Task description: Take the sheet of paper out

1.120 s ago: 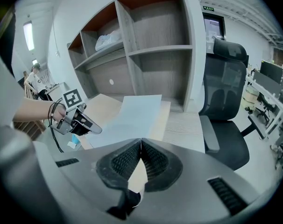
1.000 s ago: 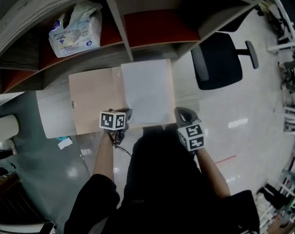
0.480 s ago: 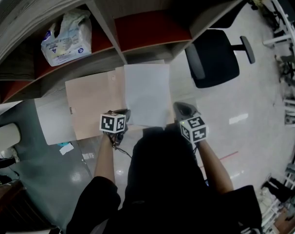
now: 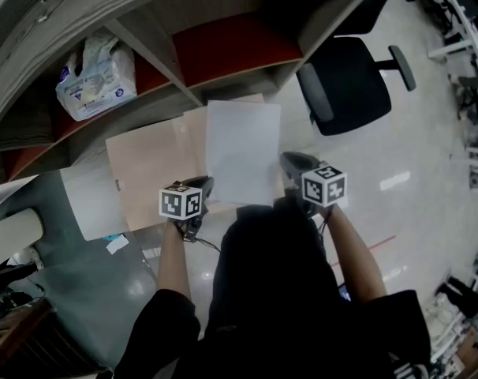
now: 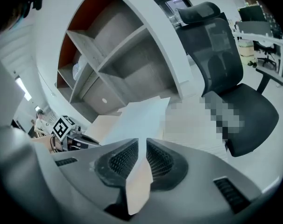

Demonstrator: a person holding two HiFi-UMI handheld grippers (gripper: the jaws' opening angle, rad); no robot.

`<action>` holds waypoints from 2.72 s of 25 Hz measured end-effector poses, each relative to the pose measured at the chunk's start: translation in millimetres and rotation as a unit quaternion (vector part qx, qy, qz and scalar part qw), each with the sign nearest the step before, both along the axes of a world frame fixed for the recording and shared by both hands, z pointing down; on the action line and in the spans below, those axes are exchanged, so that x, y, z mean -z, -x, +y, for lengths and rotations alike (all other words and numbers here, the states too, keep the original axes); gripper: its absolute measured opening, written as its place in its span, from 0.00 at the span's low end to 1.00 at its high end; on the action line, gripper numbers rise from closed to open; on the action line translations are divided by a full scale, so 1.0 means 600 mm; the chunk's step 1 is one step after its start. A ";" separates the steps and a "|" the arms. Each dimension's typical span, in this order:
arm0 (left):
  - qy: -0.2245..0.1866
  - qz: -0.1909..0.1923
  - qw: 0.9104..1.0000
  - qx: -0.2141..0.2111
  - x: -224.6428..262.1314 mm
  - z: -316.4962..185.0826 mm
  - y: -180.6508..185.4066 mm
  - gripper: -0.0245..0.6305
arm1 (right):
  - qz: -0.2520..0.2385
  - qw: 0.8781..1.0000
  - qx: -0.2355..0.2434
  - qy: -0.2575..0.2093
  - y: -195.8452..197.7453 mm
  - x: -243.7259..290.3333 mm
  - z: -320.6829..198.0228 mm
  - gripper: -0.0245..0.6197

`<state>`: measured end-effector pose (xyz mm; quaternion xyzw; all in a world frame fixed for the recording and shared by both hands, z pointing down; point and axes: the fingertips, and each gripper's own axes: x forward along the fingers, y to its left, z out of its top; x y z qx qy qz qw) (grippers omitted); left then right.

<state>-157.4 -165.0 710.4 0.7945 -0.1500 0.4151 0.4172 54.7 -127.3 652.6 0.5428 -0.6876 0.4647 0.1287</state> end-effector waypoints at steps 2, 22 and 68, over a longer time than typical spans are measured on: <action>0.001 0.006 1.000 -0.001 0.004 0.000 -0.002 0.11 | -0.024 1.000 -0.003 0.005 -0.003 -0.006 -0.005 0.19; 0.013 0.012 1.000 0.005 0.015 -0.005 -0.017 0.11 | -0.187 0.978 -0.085 0.033 -0.032 -0.066 -0.040 0.34; -0.069 0.057 0.994 0.055 0.093 -0.016 0.012 0.11 | -0.087 0.995 -0.019 -0.053 0.013 0.045 -0.081 0.07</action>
